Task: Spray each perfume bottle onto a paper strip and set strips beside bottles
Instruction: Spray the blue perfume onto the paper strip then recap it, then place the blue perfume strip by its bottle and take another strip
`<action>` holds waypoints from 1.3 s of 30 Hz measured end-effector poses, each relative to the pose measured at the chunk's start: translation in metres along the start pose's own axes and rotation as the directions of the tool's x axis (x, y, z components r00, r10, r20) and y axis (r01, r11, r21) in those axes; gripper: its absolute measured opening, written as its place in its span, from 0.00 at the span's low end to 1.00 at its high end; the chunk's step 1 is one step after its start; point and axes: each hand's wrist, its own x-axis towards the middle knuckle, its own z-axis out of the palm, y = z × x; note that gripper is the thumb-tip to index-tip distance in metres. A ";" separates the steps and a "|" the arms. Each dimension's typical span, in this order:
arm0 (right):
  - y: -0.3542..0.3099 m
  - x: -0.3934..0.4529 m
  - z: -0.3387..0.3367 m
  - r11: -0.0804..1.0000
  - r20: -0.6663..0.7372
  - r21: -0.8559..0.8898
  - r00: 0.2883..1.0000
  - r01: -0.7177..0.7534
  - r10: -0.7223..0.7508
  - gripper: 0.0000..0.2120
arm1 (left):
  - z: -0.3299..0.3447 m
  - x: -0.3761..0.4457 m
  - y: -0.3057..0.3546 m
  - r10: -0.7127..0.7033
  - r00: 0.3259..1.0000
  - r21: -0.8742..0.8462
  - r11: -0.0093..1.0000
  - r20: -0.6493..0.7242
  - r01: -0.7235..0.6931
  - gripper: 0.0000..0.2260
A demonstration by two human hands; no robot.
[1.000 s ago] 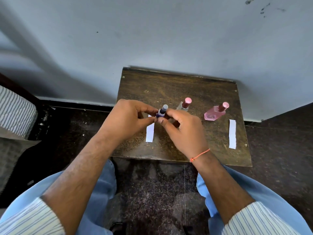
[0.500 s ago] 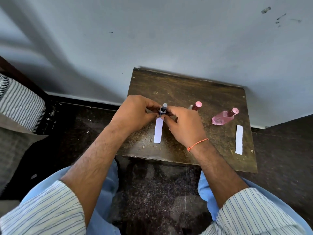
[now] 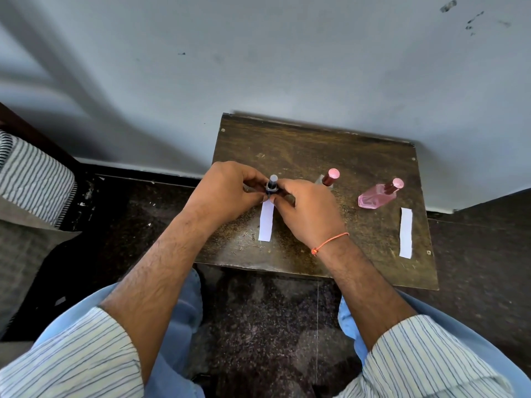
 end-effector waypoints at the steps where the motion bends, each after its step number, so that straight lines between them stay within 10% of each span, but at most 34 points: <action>1: 0.000 0.000 0.000 1.000 0.001 0.003 1.000 -0.005 0.005 0.12 | 0.000 0.000 0.001 0.002 1.000 0.006 1.000 0.003 -0.003 0.11; 13: 0.009 -0.053 -0.041 0.997 -0.032 0.057 0.998 -0.057 0.059 0.21 | -0.014 -0.014 0.011 -0.052 0.998 0.171 0.984 0.020 0.048 0.08; 21: 0.049 -0.102 -0.093 0.973 -0.092 -0.021 0.970 -0.228 0.225 0.12 | 0.027 -0.054 0.051 0.144 0.888 0.229 0.937 0.437 -0.265 0.12; 39: 0.125 -0.095 -0.121 0.780 -0.088 -0.226 0.810 -0.583 0.580 0.24 | 0.103 -0.032 0.088 0.455 0.852 0.000 0.882 0.257 -0.471 0.17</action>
